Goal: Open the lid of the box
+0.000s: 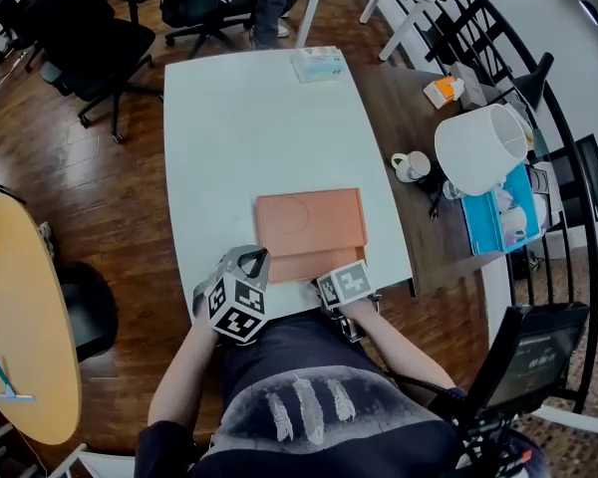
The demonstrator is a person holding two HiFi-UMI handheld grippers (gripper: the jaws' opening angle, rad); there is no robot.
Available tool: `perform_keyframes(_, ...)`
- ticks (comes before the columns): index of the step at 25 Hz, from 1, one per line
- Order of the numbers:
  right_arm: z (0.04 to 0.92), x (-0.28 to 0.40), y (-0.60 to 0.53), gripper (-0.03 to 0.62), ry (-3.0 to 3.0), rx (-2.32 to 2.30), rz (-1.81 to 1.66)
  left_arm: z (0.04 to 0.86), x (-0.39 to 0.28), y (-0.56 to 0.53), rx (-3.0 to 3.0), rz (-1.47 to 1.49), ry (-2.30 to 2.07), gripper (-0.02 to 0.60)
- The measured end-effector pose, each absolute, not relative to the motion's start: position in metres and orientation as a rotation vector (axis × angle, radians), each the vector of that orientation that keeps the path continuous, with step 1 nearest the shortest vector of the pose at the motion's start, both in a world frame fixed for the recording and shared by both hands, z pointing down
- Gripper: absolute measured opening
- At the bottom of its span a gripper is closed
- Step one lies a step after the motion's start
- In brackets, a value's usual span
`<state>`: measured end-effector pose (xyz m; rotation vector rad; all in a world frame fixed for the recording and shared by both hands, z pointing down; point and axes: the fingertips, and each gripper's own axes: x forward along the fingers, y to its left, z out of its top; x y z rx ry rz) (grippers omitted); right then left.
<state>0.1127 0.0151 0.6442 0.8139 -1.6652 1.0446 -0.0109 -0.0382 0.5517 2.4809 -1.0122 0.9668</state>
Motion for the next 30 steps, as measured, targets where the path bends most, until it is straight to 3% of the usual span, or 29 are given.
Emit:
perform_keyframes(7,0.650,0.108,0.032,0.069,-1.680,0.843,1.134,0.591,0.049,-0.049,2.420,0.959,-0.812,0.017)
perform_keyframes(18,0.651,0.121,0.058,0.069,-1.696,0.784,1.108,0.576,0.047,-0.072,2.249,0.709,-0.856,0.017)
perform_keyframes(30,0.656,0.120,0.084,0.073,-1.737,0.775,1.209,0.578,0.045,-0.071,2.283,0.721,-0.868,0.017)
